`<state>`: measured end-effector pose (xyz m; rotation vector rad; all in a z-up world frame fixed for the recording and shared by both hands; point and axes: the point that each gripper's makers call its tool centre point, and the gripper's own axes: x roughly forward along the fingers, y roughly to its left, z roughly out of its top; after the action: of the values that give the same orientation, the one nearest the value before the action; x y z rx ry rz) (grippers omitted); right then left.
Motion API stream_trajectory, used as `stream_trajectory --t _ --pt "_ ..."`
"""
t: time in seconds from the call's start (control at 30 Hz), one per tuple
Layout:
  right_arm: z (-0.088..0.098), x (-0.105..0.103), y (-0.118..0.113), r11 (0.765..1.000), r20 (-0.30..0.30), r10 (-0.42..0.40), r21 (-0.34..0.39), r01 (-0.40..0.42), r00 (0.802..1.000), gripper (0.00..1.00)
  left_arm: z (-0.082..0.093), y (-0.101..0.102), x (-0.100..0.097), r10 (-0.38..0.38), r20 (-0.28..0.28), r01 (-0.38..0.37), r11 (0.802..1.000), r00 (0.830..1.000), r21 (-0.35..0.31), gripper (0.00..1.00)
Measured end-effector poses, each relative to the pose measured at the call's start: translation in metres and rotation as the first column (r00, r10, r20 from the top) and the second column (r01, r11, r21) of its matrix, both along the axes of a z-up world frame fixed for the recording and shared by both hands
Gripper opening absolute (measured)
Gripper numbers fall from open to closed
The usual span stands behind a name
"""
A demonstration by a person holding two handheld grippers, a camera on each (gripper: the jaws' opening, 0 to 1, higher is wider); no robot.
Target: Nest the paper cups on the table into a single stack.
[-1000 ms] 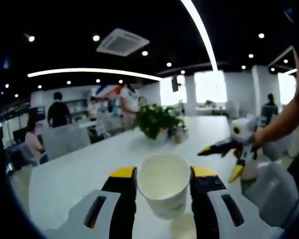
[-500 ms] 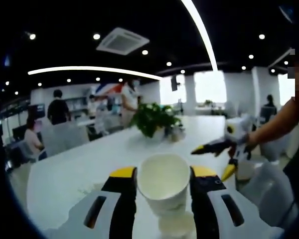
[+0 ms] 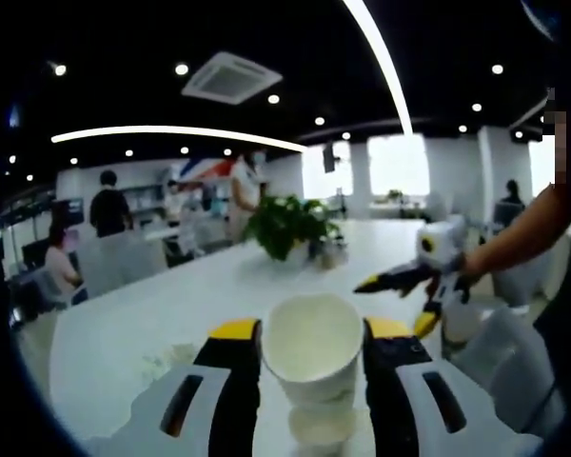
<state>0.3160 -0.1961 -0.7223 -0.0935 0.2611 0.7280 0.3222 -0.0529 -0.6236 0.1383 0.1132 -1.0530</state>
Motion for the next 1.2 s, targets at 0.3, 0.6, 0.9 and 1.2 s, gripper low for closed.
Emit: stream_trajectory --t 0.3,0.6,0.9,1.2 --pt "-0.002 0.000 -0.001 1.000 -0.003 0.000 0.002 0.000 1.000 0.98 -0.002 -0.002 -0.001 -0.001 0.003 0.001 1.000 1.000 0.002 0.40" --pt "-0.002 0.000 -0.001 1.000 -0.007 -0.004 0.003 0.004 1.000 0.98 -0.003 -0.004 0.000 0.002 0.011 -0.002 1.000 1.000 -0.002 0.40" --pt "-0.005 0.000 -0.001 1.000 -0.011 -0.005 0.007 0.005 1.000 0.98 -0.016 -0.003 0.001 0.014 0.000 -0.014 1.000 1.000 0.000 0.40" --pt "-0.008 -0.001 0.000 1.000 -0.018 -0.007 0.011 0.007 1.000 0.98 -0.026 -0.002 0.003 0.029 -0.006 -0.029 1.000 1.000 0.000 0.40"
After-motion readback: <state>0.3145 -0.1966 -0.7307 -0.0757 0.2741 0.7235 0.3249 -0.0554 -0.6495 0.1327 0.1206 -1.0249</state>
